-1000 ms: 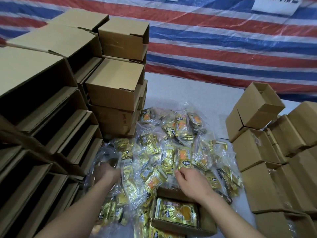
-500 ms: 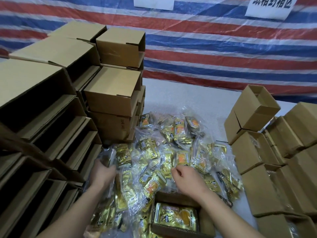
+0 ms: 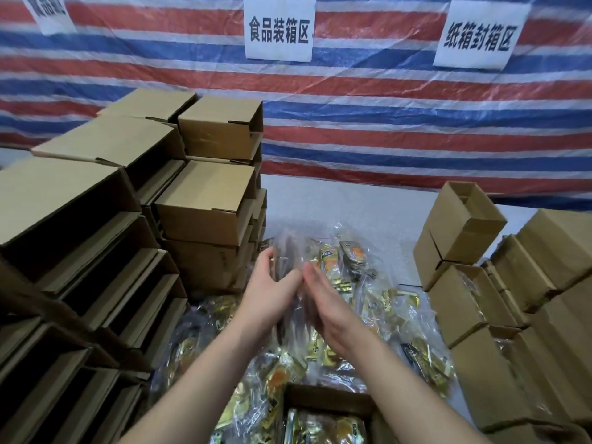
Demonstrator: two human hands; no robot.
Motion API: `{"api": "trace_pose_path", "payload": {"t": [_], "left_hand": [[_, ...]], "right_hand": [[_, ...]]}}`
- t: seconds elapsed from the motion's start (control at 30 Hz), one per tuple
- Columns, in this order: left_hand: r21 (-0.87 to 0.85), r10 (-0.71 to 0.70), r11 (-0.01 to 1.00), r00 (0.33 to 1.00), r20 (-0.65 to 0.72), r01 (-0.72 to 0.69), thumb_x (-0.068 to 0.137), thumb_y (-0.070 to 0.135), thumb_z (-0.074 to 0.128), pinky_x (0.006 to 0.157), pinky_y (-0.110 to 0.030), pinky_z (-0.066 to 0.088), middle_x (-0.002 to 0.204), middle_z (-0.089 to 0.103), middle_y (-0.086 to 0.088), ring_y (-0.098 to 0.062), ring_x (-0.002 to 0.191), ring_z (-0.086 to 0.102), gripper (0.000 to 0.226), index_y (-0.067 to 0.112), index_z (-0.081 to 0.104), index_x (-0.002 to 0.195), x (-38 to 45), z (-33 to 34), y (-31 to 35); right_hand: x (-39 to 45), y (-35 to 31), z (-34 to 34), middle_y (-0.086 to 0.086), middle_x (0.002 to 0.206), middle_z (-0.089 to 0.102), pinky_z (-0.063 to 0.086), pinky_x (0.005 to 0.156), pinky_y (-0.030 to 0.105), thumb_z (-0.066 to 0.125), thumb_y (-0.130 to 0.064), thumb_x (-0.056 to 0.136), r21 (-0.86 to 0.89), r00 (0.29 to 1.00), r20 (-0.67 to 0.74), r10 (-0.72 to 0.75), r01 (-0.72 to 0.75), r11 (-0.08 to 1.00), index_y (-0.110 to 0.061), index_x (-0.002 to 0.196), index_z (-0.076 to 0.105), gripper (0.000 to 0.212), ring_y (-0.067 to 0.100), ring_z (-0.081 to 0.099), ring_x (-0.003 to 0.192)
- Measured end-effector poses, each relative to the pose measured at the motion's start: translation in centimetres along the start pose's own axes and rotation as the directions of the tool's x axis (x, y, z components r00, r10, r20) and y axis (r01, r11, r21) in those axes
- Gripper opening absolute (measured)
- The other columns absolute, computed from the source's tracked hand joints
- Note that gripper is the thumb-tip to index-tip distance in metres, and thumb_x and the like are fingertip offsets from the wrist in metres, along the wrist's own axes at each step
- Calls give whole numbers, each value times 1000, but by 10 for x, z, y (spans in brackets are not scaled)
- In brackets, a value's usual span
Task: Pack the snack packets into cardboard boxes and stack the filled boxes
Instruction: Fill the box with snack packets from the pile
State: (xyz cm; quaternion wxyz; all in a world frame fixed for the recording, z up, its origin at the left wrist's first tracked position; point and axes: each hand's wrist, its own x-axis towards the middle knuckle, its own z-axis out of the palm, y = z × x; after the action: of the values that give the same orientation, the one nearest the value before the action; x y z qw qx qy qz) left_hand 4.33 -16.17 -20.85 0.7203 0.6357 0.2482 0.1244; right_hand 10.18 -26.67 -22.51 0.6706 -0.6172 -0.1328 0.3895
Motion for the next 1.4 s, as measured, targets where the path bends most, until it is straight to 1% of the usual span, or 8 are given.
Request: {"api": "trace_pose_path", "payload": {"t": [0.23, 0.4, 0.63, 0.8, 0.97, 1.13, 1.27, 1.4], "left_hand": [[108, -5, 994, 992, 125, -8, 69, 87, 48, 114, -50, 38, 150, 41, -4, -23, 136, 45, 106, 20, 34, 150, 4, 46, 27], [313, -7, 947, 973, 230, -67, 93, 74, 30, 121, -50, 24, 161, 26, -1, -19, 148, 26, 82, 21, 28, 156, 6, 58, 31], [337, -82, 940, 925, 372, -52, 94, 72, 34, 123, -46, 21, 161, 31, -2, -16, 149, 27, 81, 20, 30, 155, 3, 61, 22], [374, -199, 927, 889, 412, 34, 75, 92, 36, 123, -53, 19, 164, 19, 10, -16, 150, 23, 102, 34, 22, 157, -2, 17, -13], [576, -376, 810, 851, 367, 110, 96, 64, 45, 110, -29, 35, 149, 46, 9, -7, 127, 48, 64, 29, 42, 148, -13, -27, -93], [704, -385, 710, 843, 376, 11, 102, 51, 45, 94, -17, 39, 133, 56, 12, -6, 120, 52, 43, 28, 55, 137, -27, -39, -155], [627, -342, 775, 886, 313, 78, 105, 42, 42, 99, -31, 47, 113, 68, 3, -15, 108, 61, 28, 30, 66, 111, -30, -39, -176], [536, -328, 838, 880, 344, 103, 105, 35, 46, 93, -29, 49, 112, 69, 6, -10, 106, 63, 26, 25, 68, 112, -30, -43, -181]], "right_hand": [[-14, -15, -30, 8, 132, 65, 56, 92, 38, 89, -67, 51, 147, 996, 46, -74, 67, 987, -28, 142, 50, 106, 26, 63, 119], [-22, -18, -57, 12, 122, 69, 55, 88, 38, 97, -51, 48, 145, 994, 75, -80, 68, 987, -24, 141, 48, 108, 30, 67, 112], [-27, 1, -69, 10, 116, 71, 55, 85, 32, 77, -16, 73, -1, 984, 3, -181, 181, 984, -17, 131, 54, 63, 27, 67, 110], [-41, 10, -95, 17, 106, 71, 58, 75, 41, 76, -30, 69, -38, 994, 17, -107, 108, 993, -2, 133, 51, 74, 35, 71, 93], [-52, 20, -109, 15, 112, 70, 55, 84, 36, 80, -39, 62, -235, 995, 92, -32, 53, 971, -12, 126, 53, 75, 31, 70, 102], [-58, 25, -99, -21, 102, 69, 50, 78, 12, 74, -42, 72, -587, 976, 197, 90, 44, 809, -37, 111, 56, 43, -3, 66, 91], [-57, 38, -88, -11, 102, 66, 51, 81, 19, 69, -32, 80, -740, 928, 309, 209, 96, 665, -37, 112, 59, 34, 7, 62, 89], [-56, 61, -81, -10, 98, 64, 55, 72, 24, 63, -34, 83, -864, 832, 349, 432, 107, 492, -34, 108, 59, 26, 8, 64, 84]]}}
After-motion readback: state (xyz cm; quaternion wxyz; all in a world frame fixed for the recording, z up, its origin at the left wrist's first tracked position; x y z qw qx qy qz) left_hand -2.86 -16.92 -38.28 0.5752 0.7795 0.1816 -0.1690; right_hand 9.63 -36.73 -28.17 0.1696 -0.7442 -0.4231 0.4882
